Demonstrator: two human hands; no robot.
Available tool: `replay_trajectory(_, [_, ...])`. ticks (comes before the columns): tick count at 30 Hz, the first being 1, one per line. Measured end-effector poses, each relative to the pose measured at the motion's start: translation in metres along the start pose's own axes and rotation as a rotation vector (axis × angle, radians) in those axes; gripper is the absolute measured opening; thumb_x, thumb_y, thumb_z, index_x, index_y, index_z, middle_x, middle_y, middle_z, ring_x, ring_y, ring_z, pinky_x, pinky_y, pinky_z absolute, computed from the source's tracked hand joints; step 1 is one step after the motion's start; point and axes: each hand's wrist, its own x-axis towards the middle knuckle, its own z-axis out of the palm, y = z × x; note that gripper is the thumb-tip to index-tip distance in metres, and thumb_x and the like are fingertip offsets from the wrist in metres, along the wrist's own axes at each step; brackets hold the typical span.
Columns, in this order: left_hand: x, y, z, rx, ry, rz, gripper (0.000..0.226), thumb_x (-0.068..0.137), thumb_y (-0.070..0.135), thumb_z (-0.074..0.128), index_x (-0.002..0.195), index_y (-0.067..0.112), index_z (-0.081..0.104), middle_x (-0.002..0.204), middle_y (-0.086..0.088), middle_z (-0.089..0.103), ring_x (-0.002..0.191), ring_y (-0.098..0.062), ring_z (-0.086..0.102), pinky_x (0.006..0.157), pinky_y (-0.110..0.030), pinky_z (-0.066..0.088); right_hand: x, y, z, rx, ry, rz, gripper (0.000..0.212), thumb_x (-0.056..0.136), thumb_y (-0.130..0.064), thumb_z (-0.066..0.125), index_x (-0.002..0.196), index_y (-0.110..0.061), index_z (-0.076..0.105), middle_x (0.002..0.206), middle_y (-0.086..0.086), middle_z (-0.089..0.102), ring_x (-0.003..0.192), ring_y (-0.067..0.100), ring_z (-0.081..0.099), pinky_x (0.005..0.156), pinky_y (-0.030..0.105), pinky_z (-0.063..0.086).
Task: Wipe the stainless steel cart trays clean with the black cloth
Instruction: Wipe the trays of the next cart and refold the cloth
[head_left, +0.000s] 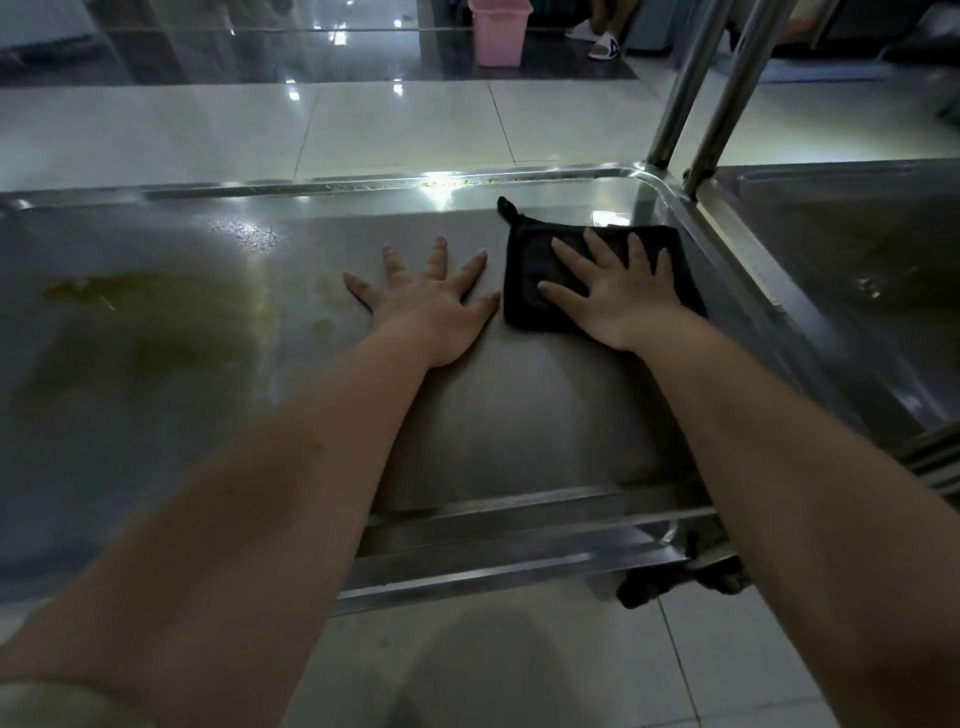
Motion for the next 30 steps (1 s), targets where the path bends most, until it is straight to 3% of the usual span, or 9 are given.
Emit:
replay_trajectory(4, [-0.005, -0.001, -0.003, -0.014, -0.007, 0.013, 0.062, 0.091, 0.075, 0.014, 0.148, 0.058, -0.002, 0.164, 0.012, -0.010, 0.147, -0.043, -0.015, 0.100, -0.079, -0.013, -0.060, 0.002, 0.009, -0.041, 0.001, -0.089, 0.068, 0.088, -0.078, 0.015, 0.149, -0.055, -0.002, 0.164, -0.011, -0.006, 0.150, 0.033, -0.009, 0.118, 0.055, -0.008])
replay_trajectory(8, [-0.012, -0.003, -0.010, -0.084, 0.011, 0.040, 0.057, 0.096, 0.067, 0.020, 0.151, 0.054, 0.008, 0.164, 0.012, -0.010, 0.149, -0.039, -0.013, 0.102, -0.078, -0.011, -0.108, -0.012, 0.013, -0.055, -0.025, -0.131, 0.079, 0.074, -0.082, 0.001, 0.148, -0.056, -0.008, 0.164, -0.012, -0.011, 0.149, 0.033, -0.011, 0.118, 0.055, -0.008])
replay_trajectory(11, [-0.020, -0.011, -0.019, -0.226, 0.060, 0.089, 0.051, 0.102, 0.054, 0.024, 0.152, 0.050, 0.016, 0.164, 0.014, -0.009, 0.151, -0.030, -0.011, 0.109, -0.072, -0.009, -0.119, -0.031, 0.017, -0.036, -0.033, -0.123, 0.071, 0.083, -0.080, 0.009, 0.148, -0.057, -0.009, 0.163, -0.013, -0.014, 0.149, 0.034, -0.015, 0.118, 0.057, -0.010])
replay_trajectory(15, [-0.038, -0.040, -0.030, -0.216, 0.064, 0.092, 0.053, 0.101, 0.054, 0.030, 0.152, 0.043, 0.025, 0.165, 0.008, 0.005, 0.152, -0.026, -0.006, 0.114, -0.063, -0.009, -0.118, -0.079, 0.022, -0.017, -0.018, -0.113, 0.070, 0.088, -0.079, 0.015, 0.149, -0.055, -0.007, 0.163, -0.012, -0.014, 0.148, 0.038, -0.016, 0.116, 0.060, -0.011])
replay_trajectory(20, [-0.078, -0.083, -0.037, -0.184, 0.047, 0.039, 0.054, 0.103, 0.048, 0.030, 0.155, 0.034, 0.023, 0.165, 0.001, 0.010, 0.152, -0.027, -0.003, 0.119, -0.055, -0.007, -0.123, -0.166, 0.026, 0.005, -0.022, -0.254, 0.070, 0.091, -0.076, 0.017, 0.152, -0.049, -0.002, 0.164, -0.010, -0.010, 0.147, 0.040, -0.016, 0.112, 0.066, -0.013])
replay_trajectory(22, [-0.093, -0.089, -0.038, -0.179, 0.075, 0.040, 0.054, 0.104, 0.044, 0.032, 0.155, 0.029, 0.023, 0.165, -0.004, 0.011, 0.152, -0.029, -0.001, 0.120, -0.053, -0.004, -0.111, -0.165, 0.018, 0.031, -0.020, -0.212, 0.064, 0.095, -0.070, 0.018, 0.153, -0.048, 0.004, 0.164, -0.013, -0.004, 0.148, 0.036, -0.015, 0.110, 0.068, -0.014])
replay_trajectory(25, [-0.108, -0.073, -0.034, -0.113, 0.132, 0.116, 0.058, 0.103, 0.043, 0.036, 0.155, 0.022, 0.023, 0.164, -0.010, 0.013, 0.151, -0.033, 0.003, 0.121, -0.050, 0.000, -0.076, -0.128, 0.000, 0.164, 0.061, -0.019, 0.054, 0.102, -0.054, 0.026, 0.154, -0.042, 0.017, 0.164, -0.012, 0.005, 0.150, 0.030, -0.011, 0.115, 0.061, -0.007])
replay_trajectory(27, [-0.115, -0.047, -0.023, -0.050, 0.098, 0.192, 0.060, 0.102, 0.048, 0.035, 0.156, 0.026, 0.019, 0.165, -0.009, 0.011, 0.151, -0.035, 0.003, 0.120, -0.054, 0.001, -0.052, -0.105, -0.006, 0.326, 0.035, 0.047, 0.051, 0.104, -0.045, 0.030, 0.154, -0.037, 0.024, 0.164, -0.010, 0.009, 0.151, 0.027, -0.009, 0.120, 0.054, -0.001])
replay_trajectory(30, [-0.118, -0.022, -0.003, -0.020, 0.007, 0.152, 0.061, 0.100, 0.062, 0.021, 0.155, 0.043, 0.005, 0.166, 0.002, -0.004, 0.149, -0.038, -0.010, 0.110, -0.070, -0.011, -0.026, -0.094, 0.000, 0.393, 0.018, 0.023, 0.049, 0.105, -0.037, 0.030, 0.154, -0.030, 0.029, 0.164, -0.006, 0.015, 0.151, 0.024, -0.003, 0.121, 0.045, 0.003])
